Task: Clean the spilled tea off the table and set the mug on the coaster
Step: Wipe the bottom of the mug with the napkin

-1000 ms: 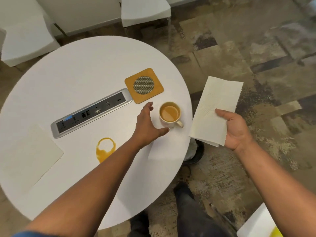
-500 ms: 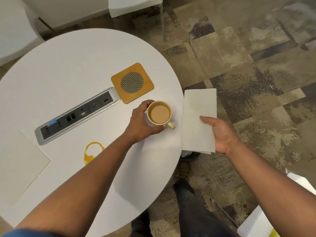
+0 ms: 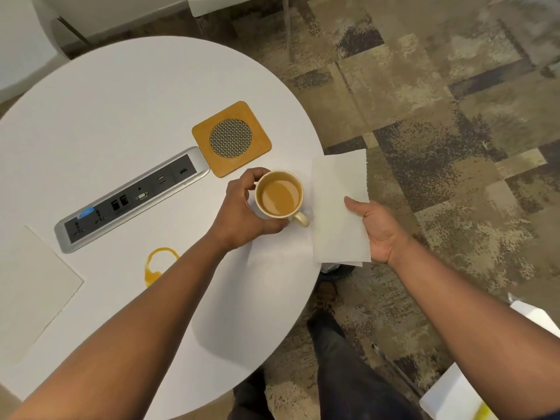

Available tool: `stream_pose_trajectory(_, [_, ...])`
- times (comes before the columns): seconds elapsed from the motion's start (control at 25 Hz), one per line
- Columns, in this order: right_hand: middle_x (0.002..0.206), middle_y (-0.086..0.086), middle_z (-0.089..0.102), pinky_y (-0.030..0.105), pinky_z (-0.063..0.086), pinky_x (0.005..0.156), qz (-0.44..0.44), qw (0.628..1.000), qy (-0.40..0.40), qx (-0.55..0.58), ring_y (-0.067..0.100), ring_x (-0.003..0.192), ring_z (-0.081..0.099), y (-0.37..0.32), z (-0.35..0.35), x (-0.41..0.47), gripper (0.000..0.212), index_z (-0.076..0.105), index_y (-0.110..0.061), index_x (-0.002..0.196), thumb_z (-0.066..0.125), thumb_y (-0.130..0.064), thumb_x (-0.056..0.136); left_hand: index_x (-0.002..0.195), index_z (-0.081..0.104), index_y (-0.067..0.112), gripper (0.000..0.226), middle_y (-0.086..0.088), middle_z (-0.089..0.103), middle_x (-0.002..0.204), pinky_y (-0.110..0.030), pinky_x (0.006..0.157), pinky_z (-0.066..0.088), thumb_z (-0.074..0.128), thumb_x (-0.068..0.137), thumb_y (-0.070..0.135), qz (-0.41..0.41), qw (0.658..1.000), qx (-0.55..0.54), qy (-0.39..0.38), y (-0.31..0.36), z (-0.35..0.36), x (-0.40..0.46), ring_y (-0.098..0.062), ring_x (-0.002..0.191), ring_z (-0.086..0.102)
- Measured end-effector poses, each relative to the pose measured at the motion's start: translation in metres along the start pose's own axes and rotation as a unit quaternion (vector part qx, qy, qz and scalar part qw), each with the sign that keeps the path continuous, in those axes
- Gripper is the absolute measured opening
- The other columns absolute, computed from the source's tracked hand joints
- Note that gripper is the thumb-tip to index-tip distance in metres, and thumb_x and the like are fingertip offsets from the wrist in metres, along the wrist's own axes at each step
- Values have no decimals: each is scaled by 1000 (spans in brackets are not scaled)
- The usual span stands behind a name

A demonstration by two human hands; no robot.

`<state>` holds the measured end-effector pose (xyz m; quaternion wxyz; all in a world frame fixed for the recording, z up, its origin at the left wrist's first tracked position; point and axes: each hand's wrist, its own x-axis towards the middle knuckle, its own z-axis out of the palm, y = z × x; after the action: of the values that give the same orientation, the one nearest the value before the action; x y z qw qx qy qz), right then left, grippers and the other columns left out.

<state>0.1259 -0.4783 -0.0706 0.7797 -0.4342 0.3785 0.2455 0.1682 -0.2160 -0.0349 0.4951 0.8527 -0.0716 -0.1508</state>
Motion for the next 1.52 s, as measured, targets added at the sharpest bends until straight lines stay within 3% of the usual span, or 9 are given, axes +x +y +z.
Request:
stream_pose_trajectory(0.16, [131,21,64,65,45,100,17,999,-35,0,41,119,62,7,19,-3,45,62,-8,132,62,-33,94,125,57,30,79,18,61,124,-33,95,45,93,55,41,56,998,14,-21,25,-22,-7,-16,119,56])
stream_pose_trajectory(0.32, [137,20,60,58,47,100,53,988,-137,37,41,125,56,15,45,-12,56,57,-14,139,46,-51,98,128,56,27,84,12,59,128,-33,99,47,94,54,39,88,995,25,-47,45,-34,-15,-21,123,55])
stream_pose_trajectory(0.44, [137,18,60,53,52,93,47,978,-190,72,38,119,60,20,60,-18,60,54,-17,142,39,-56,100,128,57,23,85,6,60,128,-23,97,44,97,54,32,100,993,29,-57,50,-37,-20,-20,123,55])
stream_pose_trajectory(0.8, [133,15,63,48,54,90,-21,974,-189,125,33,116,63,30,72,-26,54,55,-14,142,41,-48,101,133,54,24,90,7,59,133,-38,100,48,98,55,33,101,992,24,-68,55,-43,-31,-25,127,52])
stream_pose_trajectory(1.0, [115,12,74,40,59,79,-38,984,-147,90,28,103,71,29,75,-27,49,70,-13,124,42,-46,103,133,54,24,89,7,59,132,-39,100,49,98,55,33,107,992,17,-60,61,-47,-33,-25,127,53])
stream_pose_trajectory(1.2, [93,-4,79,22,58,68,-75,985,-142,57,8,87,75,27,79,-34,55,83,-27,88,33,-38,107,131,54,26,87,8,59,131,-50,100,48,97,56,33,105,992,25,-71,65,-46,-34,-25,126,53])
stream_pose_trajectory(1.32, [99,1,79,27,60,73,-74,980,-159,95,14,92,74,27,81,-36,53,82,-21,99,32,-39,107,131,54,26,86,8,59,130,-50,100,49,97,56,32,100,992,21,-73,64,-45,-35,-26,126,53])
stream_pose_trajectory(1.44, [111,11,73,39,58,83,-38,976,-164,135,26,103,69,29,83,-36,51,63,-11,130,36,-46,104,131,54,27,84,9,59,130,-46,100,49,97,58,31,106,991,12,-81,64,-47,-34,-25,126,54])
stream_pose_trajectory(1.52, [111,12,73,40,59,80,-17,968,-187,164,26,99,71,31,85,-36,54,55,-11,138,34,-48,104,132,55,24,85,8,60,131,-47,102,49,97,58,28,111,990,2,-86,64,-47,-32,-25,128,55])
